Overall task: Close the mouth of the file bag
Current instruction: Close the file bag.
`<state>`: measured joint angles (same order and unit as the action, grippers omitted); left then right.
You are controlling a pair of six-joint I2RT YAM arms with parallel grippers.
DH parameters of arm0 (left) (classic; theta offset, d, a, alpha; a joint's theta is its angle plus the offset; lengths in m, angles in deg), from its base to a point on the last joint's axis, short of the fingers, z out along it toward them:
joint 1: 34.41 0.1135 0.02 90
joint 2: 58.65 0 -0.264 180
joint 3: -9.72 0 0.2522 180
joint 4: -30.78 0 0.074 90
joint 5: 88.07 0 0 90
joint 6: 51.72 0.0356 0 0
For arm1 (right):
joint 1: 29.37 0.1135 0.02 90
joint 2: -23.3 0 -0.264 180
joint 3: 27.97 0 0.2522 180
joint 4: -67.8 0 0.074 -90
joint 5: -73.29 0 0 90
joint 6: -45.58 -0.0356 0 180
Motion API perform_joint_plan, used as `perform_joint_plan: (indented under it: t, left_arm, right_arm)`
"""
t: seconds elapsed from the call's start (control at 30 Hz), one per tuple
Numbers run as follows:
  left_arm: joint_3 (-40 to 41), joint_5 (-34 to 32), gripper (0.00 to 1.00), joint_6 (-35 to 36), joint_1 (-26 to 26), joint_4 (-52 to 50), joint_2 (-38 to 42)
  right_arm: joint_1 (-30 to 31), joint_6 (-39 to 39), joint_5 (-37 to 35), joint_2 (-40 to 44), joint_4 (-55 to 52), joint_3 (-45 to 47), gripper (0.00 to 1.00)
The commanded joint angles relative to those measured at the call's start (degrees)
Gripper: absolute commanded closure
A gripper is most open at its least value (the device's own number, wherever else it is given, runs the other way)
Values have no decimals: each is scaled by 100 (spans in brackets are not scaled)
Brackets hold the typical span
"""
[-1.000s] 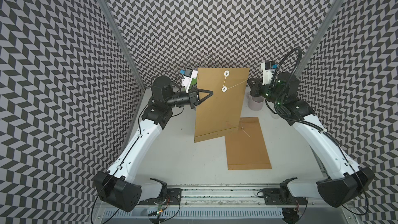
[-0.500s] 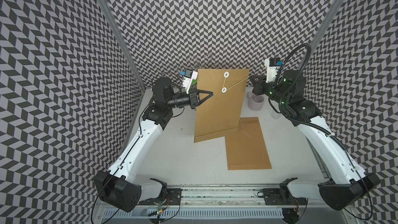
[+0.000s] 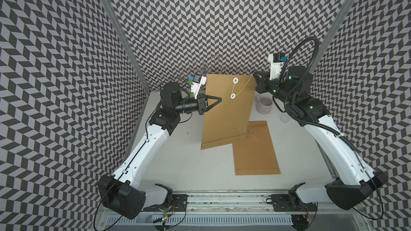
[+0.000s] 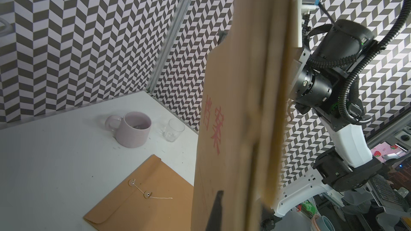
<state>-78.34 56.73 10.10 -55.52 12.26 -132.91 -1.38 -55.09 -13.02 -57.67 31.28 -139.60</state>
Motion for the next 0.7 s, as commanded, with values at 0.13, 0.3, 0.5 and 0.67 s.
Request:
perform_joint_plan:
  t: [0.13, 0.3, 0.5, 0.67]
  left_arm:
    - [259, -331, 100, -12, -217, 71, 146]
    - [438, -417, 100, -159, -295, 162, 64]
    - [495, -497, 100, -330, -362, 291, 34]
    - [556, -517, 100, -470, -361, 409, 12]
  right_arm:
    - [762, 494, -941, -352, -184, -535, 100]
    - [1204, 510, -1075, -555, -176, -576, 100]
    - [1789, 630, -1412, -754, -22, -576, 100]
    - [1969, 419, -1025, -824, 96, -613, 100]
